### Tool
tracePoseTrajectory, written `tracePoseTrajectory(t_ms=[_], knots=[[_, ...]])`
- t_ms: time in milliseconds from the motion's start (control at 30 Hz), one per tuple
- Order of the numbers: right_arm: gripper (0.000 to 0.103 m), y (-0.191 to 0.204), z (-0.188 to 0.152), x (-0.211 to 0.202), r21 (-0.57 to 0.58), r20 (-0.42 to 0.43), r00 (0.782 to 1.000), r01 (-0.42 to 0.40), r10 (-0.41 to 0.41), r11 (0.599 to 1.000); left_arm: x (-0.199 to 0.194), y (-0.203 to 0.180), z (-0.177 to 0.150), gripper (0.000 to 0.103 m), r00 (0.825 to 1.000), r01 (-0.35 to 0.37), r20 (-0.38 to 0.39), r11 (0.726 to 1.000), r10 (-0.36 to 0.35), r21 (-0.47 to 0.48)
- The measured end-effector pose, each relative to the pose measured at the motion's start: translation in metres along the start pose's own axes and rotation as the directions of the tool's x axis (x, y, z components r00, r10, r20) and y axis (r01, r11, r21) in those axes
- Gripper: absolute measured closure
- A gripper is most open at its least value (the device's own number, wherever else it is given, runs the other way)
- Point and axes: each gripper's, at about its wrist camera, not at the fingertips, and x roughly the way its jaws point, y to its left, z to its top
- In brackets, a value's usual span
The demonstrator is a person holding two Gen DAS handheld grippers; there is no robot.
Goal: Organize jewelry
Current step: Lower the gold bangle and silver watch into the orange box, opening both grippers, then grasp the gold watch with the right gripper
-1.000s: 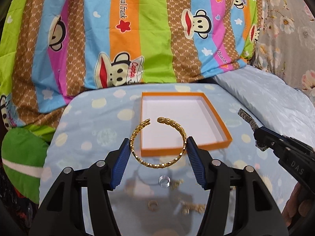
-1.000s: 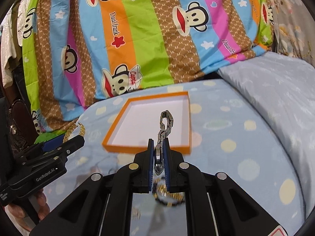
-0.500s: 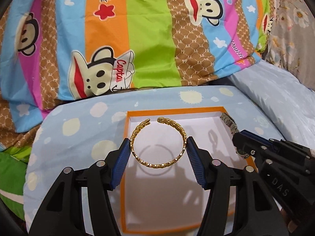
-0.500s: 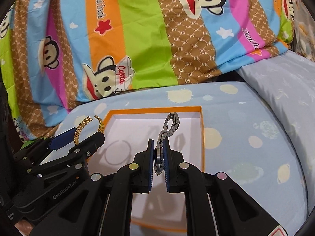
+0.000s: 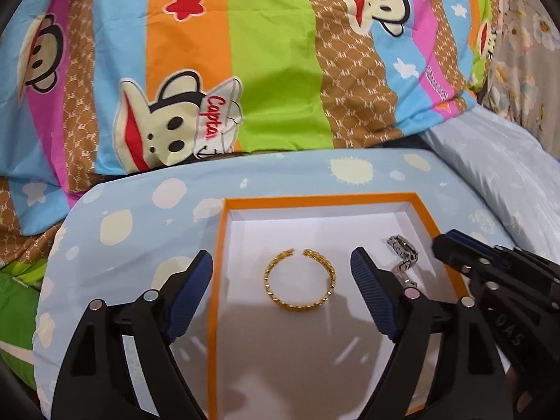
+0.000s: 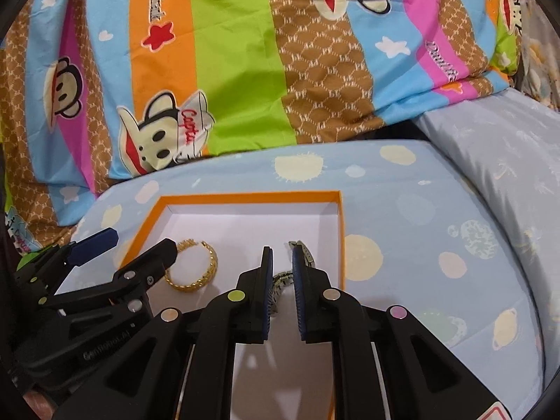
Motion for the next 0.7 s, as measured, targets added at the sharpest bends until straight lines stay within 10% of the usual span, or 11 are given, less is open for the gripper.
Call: tracePoseTrajectory(t_ms=[267, 700], knots=[[0.073, -0.006, -0.050, -0.088, -0.001, 0.087, 0.996, 0.000, 0.000, 1.000, -0.077, 0.035, -0.034, 0.017, 0.997, -0.015, 0.079, 0.999, 0.018, -0.042], [0.073, -0.015, -0.158, -0.120, 0.052, -0.035, 0.999, -0.002, 0.004, 0.999, -0.125, 0.048, -0.148, 0.017, 1.000, -0.013, -0.028, 0.997, 0.011, -0.082]])
